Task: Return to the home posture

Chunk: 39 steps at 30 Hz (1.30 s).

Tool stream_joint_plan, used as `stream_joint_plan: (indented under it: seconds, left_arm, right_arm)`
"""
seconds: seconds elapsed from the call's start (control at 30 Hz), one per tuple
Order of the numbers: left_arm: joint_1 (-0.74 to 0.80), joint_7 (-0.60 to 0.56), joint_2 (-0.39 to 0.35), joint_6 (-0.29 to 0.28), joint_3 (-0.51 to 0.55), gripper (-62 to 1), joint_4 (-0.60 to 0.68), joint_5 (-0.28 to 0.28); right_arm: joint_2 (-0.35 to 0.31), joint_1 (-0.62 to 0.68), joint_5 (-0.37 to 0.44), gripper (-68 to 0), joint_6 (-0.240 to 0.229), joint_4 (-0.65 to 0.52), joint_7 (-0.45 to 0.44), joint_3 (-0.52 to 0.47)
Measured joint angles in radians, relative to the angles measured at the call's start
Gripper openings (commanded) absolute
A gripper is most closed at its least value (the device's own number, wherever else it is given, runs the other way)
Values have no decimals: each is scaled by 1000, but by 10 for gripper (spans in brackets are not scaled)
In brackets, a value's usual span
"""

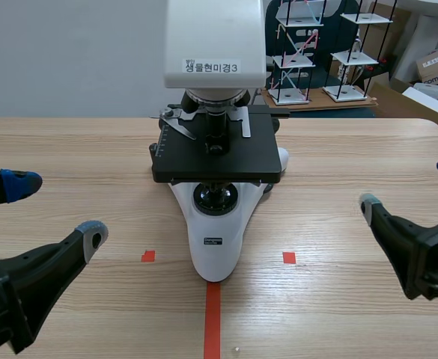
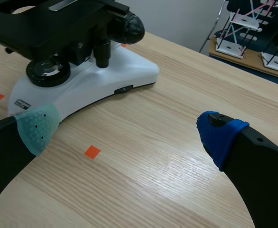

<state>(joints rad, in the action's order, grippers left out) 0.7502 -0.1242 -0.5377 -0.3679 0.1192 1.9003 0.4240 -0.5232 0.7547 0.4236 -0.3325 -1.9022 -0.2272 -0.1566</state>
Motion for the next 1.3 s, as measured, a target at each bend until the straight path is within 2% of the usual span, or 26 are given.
stream_joint_plan:
  seconds: [0.2, 1.3]
  left_arm:
    - [0, 0, 0, 0, 0, 11, 0, 0]
    - [0, 0, 0, 0, 0, 11, 0, 0]
  right_arm:
    - [-1, 33, -8, -33, -3, -45, 0, 0]
    - [-1, 32, -8, -33, -3, -46, 4, 0]
